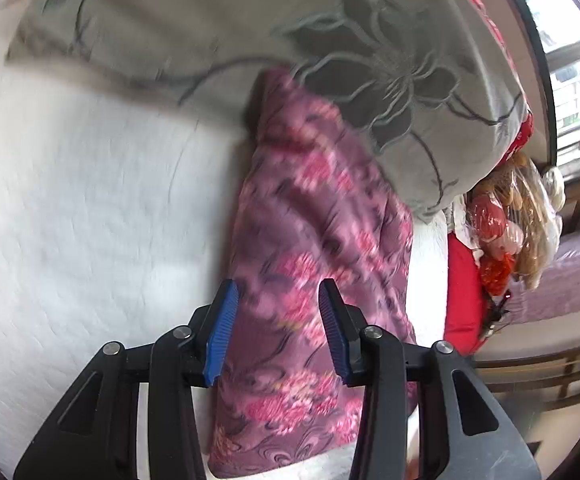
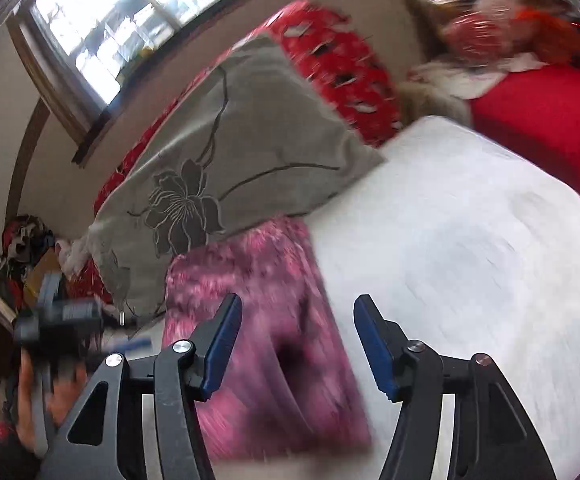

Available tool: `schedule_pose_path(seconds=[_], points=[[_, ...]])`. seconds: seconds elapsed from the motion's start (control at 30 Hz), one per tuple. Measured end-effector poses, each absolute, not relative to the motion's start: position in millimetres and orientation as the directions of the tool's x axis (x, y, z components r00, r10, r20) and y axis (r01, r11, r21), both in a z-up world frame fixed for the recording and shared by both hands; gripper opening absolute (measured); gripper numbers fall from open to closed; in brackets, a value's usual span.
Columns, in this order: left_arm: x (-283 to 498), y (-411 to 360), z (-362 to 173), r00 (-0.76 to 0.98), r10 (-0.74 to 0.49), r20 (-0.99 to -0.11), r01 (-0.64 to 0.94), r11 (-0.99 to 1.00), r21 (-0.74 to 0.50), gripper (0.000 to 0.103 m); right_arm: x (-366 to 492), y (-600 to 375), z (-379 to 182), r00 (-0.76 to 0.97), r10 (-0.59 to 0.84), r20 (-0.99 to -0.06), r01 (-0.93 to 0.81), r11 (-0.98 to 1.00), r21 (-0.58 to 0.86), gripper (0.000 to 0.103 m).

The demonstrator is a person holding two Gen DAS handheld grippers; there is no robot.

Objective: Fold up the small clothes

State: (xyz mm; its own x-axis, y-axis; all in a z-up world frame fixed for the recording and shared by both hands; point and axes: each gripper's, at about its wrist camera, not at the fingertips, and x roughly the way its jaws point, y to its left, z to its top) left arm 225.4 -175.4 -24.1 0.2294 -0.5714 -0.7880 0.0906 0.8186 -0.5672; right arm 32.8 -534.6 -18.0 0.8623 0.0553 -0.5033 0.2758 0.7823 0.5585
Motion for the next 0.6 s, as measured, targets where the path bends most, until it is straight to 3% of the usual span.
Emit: schedule_pose_path(seconds=[0.1, 0.23, 0.27, 0.3, 0.33, 0.47, 0.57, 0.6], points=[[216.8, -176.7, -33.5, 0.209, -0.585, -0.783, 0.096, 0.809, -0.579, 0.04, 102.7, -544.1, -22.8, 0.815, 0.143, -0.561, 0.257, 0.779, 0.572, 0.061], [210.8, -181.1, -26.0, 0.22, -0.587, -0.779, 0.146, 0.809, -0.569, 0.04, 165.6, -531.1, -39.0, 0.72, 0.145, -0.679, 0.295, 0.821, 0.489, 0.059], [209.4, -180.1, -23.4, 0.224, -0.592, -0.774, 0.161, 0.806, -0.57, 0.04, 176.9, -526.8, -44.3, 0.684, 0.183, -0.706, 0.275, 0.832, 0.482, 0.047], [209.3, -183.6, -21.2, 0.232, -0.588, -0.775, 0.171, 0.809, -0.562, 0.041, 186.7, -521.7, -46.2, 0.656, 0.188, -0.732, 0.26, 0.853, 0.452, 0.01], [208.5, -184.6, -20.5, 0.242, -0.577, -0.78, 0.18, 0.817, -0.548, 0.043, 190.0, -516.9, -43.5, 0.651, 0.163, -0.741, 0.246, 0.879, 0.409, 0.006], [210.2, -197.9, -37.9, 0.279, -0.452, -0.847, 0.212, 0.89, -0.404, 0.049, 180.9, -532.2, -35.1, 0.731, 0.1, -0.675, 0.275, 0.862, 0.426, 0.004], [210.7, -197.1, -50.8, 0.242, -0.453, -0.858, 0.19, 0.889, -0.416, 0.05, 189.6, -547.9, -68.4, 0.627, 0.101, -0.772, 0.36, 0.841, 0.403, 0.005], [209.0, -193.5, -48.5, 0.243, -0.464, -0.852, 0.183, 0.884, -0.429, 0.05, 182.6, -547.2, -64.0, 0.652, 0.101, -0.752, 0.345, 0.843, 0.413, 0.005]])
